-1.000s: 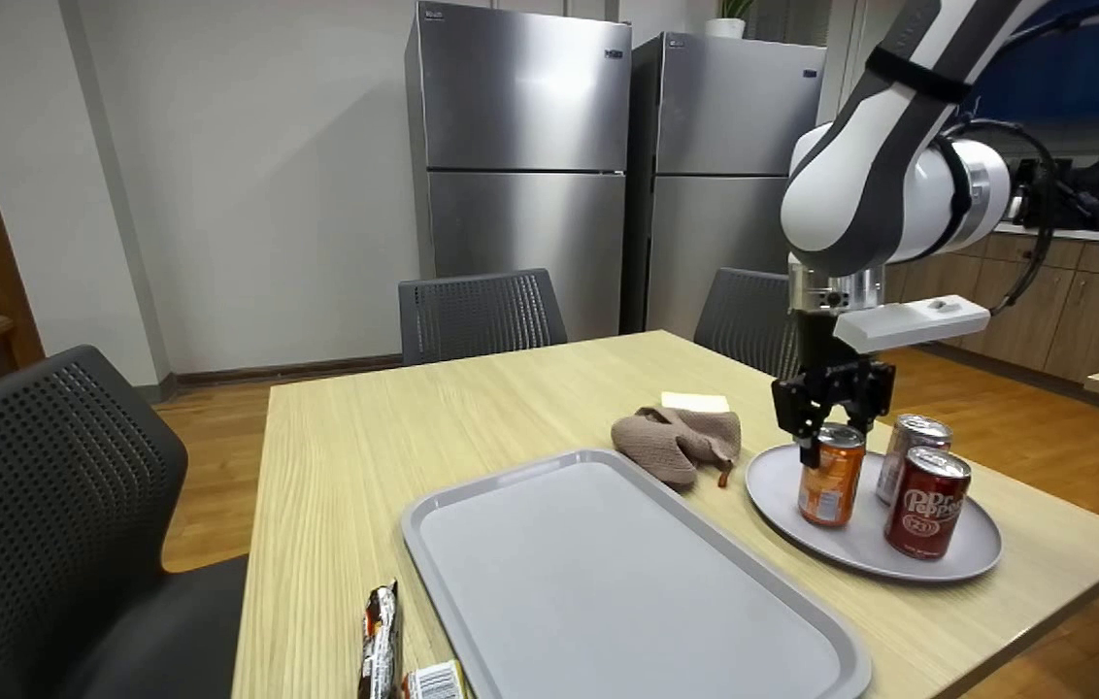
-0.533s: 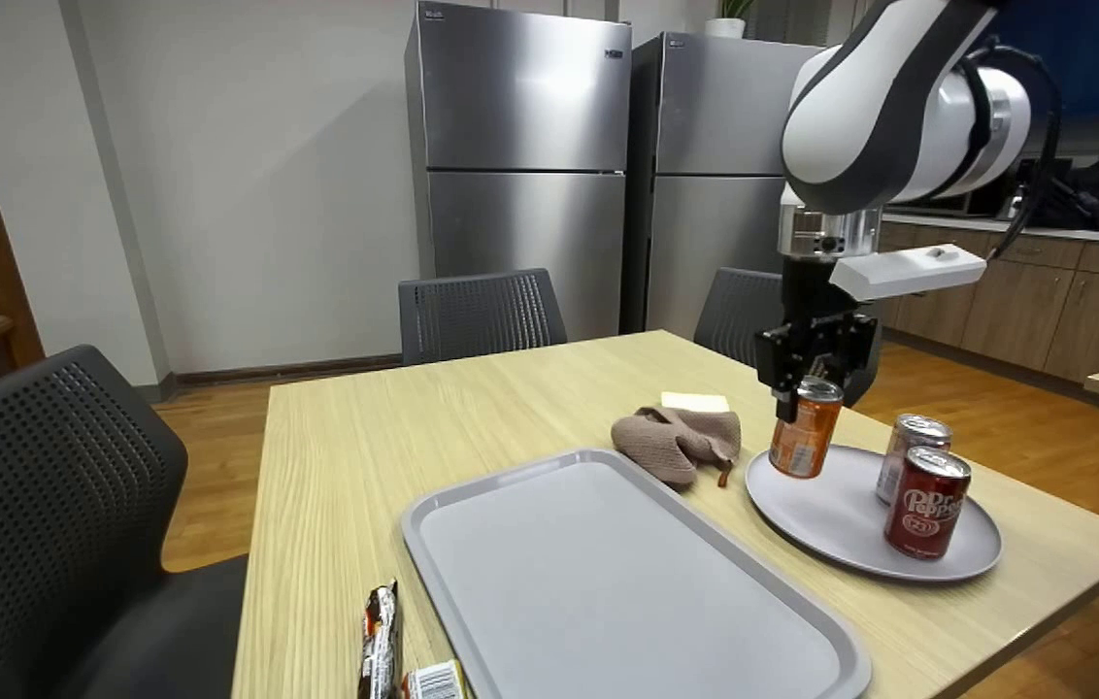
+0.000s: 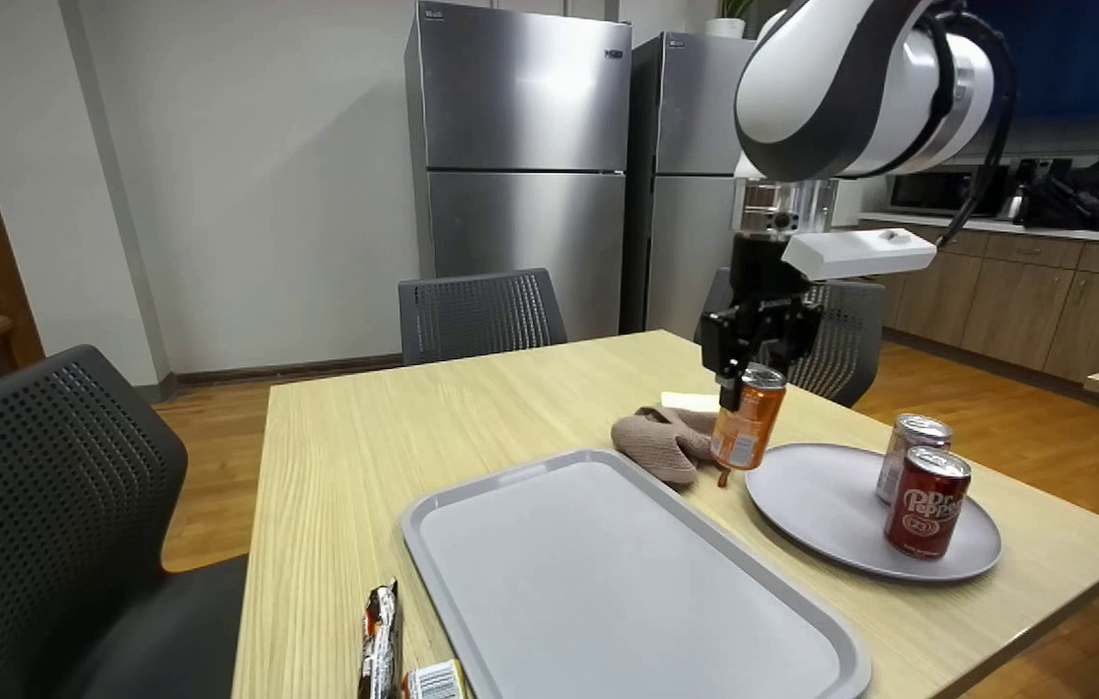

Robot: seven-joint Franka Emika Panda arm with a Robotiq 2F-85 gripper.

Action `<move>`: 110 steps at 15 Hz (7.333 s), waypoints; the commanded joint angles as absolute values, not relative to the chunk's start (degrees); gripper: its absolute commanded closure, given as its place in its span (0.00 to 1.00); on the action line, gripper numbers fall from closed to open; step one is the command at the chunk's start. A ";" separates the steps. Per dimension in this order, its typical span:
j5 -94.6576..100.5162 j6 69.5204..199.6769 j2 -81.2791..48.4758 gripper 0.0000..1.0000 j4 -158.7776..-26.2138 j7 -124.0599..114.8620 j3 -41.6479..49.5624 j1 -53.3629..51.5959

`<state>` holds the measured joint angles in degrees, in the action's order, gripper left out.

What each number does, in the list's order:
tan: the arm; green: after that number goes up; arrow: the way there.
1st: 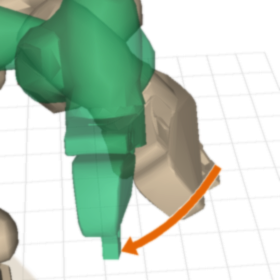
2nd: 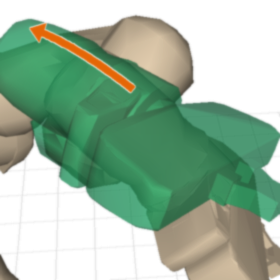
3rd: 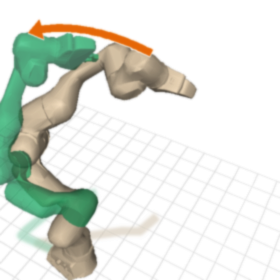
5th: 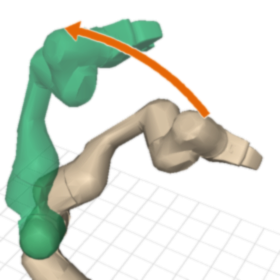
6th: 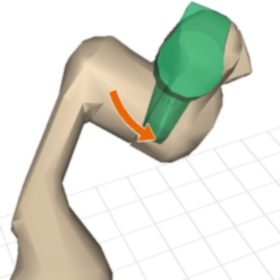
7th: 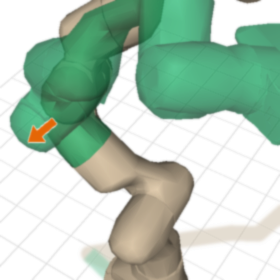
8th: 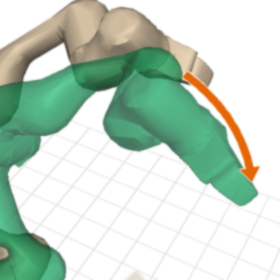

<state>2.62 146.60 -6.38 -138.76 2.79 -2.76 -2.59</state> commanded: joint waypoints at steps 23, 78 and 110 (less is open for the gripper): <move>3.21 145.31 -15.84 0.62 -131.13 1.22 -11.98 -14.53; 4.50 143.52 -6.61 0.00 -136.20 0.87 -11.06 -13.34; 4.77 144.49 9.31 0.00 -153.49 -5.77 4.28 5.60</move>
